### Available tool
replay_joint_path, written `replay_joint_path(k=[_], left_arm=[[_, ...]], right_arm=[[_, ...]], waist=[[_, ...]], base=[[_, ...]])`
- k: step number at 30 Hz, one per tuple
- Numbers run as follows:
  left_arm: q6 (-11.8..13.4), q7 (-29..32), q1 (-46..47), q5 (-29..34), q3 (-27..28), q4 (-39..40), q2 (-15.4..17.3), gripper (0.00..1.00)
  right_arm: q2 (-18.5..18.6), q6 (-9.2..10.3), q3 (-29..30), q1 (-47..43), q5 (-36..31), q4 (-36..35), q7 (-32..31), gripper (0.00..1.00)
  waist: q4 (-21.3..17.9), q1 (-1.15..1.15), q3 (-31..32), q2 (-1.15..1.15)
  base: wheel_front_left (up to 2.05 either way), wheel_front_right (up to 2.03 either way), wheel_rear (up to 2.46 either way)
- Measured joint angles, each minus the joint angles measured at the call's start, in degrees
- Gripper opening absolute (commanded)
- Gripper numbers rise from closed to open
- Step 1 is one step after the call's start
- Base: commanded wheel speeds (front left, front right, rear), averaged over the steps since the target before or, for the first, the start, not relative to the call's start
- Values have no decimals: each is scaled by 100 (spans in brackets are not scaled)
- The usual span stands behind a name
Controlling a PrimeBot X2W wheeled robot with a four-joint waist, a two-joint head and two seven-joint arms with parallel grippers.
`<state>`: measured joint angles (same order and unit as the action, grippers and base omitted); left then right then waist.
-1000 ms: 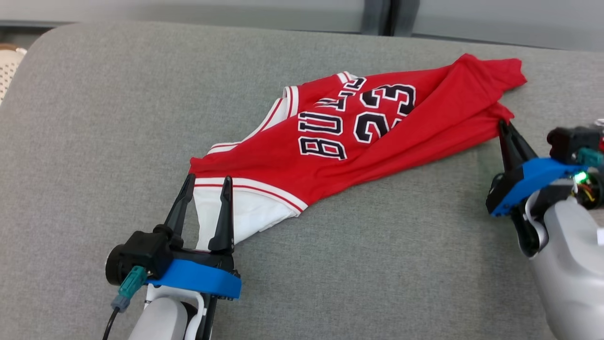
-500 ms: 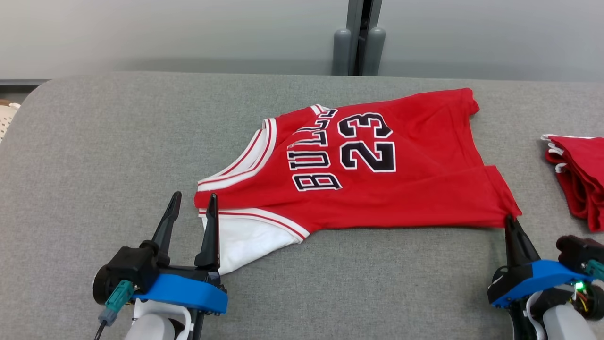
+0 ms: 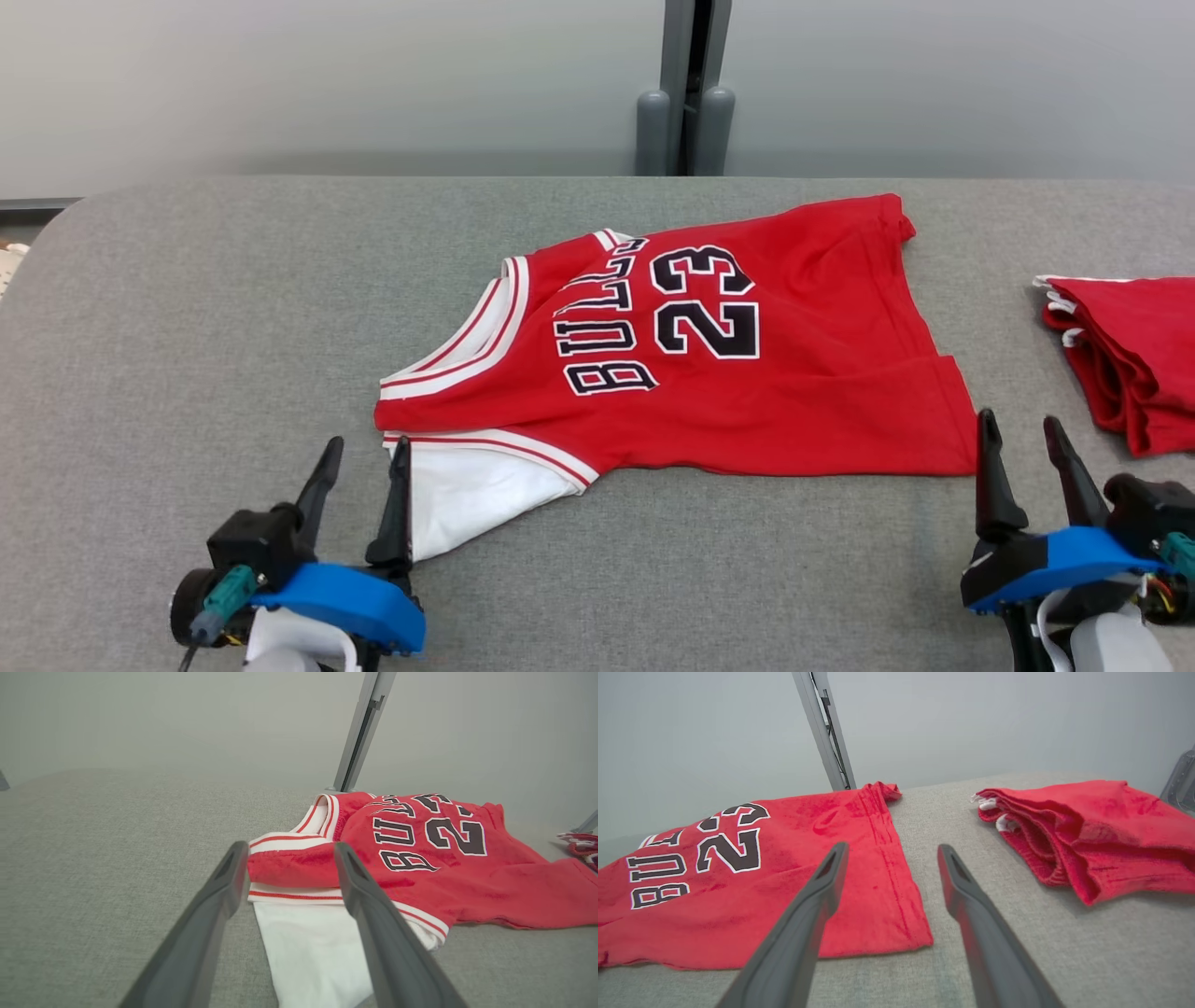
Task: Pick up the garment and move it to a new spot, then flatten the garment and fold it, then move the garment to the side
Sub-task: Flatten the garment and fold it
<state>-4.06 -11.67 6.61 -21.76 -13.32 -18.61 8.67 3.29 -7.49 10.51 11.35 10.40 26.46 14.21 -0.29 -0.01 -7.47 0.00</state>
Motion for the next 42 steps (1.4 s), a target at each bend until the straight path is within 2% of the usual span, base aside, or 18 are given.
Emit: replay_joint_path(k=[11,16,18,24,30,36,42], left_arm=[[-158,916,1045,55,-185,-1549,482,100],[-204,1282,1425,-35,-238,-2047,524,100],[-241,1270,1493,-53,-322,-2068,509,2],[-303,1015,1496,-86,-628,-1970,437,0],[-305,487,1430,82,-914,-1386,486,0],[-280,433,1048,313,-1198,-127,578,0],[-86,929,565,355,-1367,1310,672,0]], right_arm=[[-37,0,-564,9,9,-1076,-355,100],[-37,0,-631,5,42,-1260,-410,100],[-37,0,-613,-10,56,-1299,-414,100],[-36,0,-502,-50,78,-1327,-438,100],[-37,0,-483,-103,136,-1295,-398,100],[-38,0,-491,-162,187,-1228,-374,100],[-40,0,-449,-217,231,-1156,-347,100]], waist=[[-355,1,-455,0],[-446,1,-552,0],[-452,1,-557,0],[-342,1,-450,0],[-131,1,-254,0],[-14,1,-106,0],[-40,1,-49,0]], base=[[0,0,0],[0,0,0],[0,0,0],[0,0,0],[0,0,0],[0,0,0],[0,0,0]])
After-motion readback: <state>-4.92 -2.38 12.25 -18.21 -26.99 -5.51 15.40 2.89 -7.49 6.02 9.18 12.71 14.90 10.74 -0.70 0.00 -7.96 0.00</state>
